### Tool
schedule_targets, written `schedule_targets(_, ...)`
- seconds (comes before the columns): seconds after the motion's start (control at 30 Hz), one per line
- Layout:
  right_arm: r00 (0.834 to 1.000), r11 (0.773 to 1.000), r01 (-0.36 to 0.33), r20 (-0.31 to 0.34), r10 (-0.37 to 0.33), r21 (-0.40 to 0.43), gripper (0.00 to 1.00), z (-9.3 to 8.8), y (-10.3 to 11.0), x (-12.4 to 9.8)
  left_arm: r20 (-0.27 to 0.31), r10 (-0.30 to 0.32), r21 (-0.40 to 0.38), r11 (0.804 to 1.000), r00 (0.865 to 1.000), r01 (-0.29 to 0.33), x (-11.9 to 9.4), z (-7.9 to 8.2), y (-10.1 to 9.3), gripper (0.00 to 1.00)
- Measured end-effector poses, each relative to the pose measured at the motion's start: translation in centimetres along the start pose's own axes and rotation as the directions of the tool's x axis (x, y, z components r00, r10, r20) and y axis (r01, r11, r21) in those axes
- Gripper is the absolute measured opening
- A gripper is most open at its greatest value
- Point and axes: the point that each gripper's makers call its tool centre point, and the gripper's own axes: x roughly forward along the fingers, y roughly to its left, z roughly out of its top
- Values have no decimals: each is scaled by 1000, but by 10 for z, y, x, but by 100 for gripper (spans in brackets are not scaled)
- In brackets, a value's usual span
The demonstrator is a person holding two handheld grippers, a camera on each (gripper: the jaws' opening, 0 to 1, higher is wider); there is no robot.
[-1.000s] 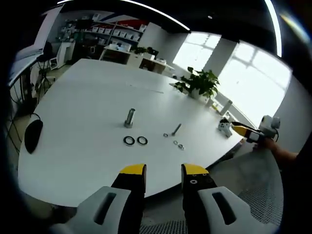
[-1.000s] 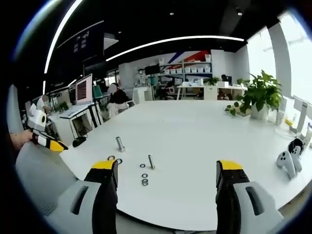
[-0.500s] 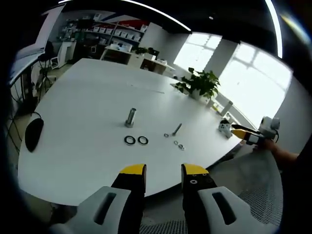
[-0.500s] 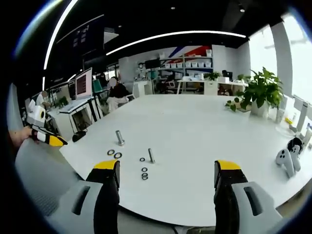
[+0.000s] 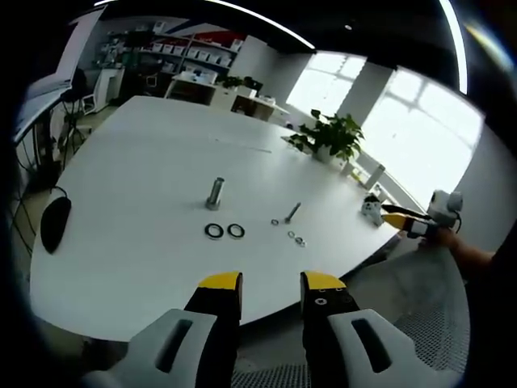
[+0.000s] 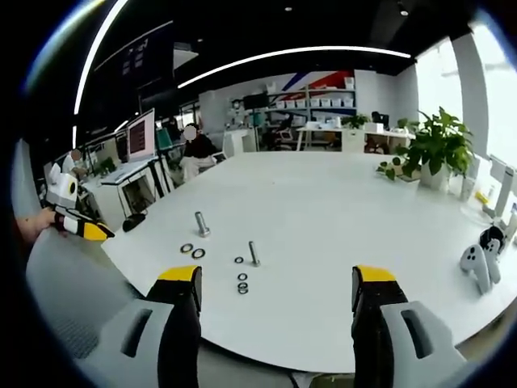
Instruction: Place the washer onto the threaded stud by aligning its center hole with the stud, sliding it down to the base, and recovering from edge contact or off-axis alignment until the washer reaches the visible bottom stop.
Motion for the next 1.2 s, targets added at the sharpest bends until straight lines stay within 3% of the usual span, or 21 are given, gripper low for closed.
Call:
schedule_targets(0.17, 1000, 1000, -4, -13, 4, 4, 77, -3, -1, 0, 29, 7, -17, 1000, 1000, -6, -1, 5, 1, 27)
schedule_targets(1.07, 998, 999, -30, -47, 32, 33, 74, -11, 5, 0, 25, 3, -17, 1000, 1000, -3, -2, 3, 1, 27)
schedule_targets(1.2, 998, 998, -49, -26, 50, 43, 72, -6, 9, 1, 25, -1, -20, 1000, 1000, 1, -1, 4, 1, 27)
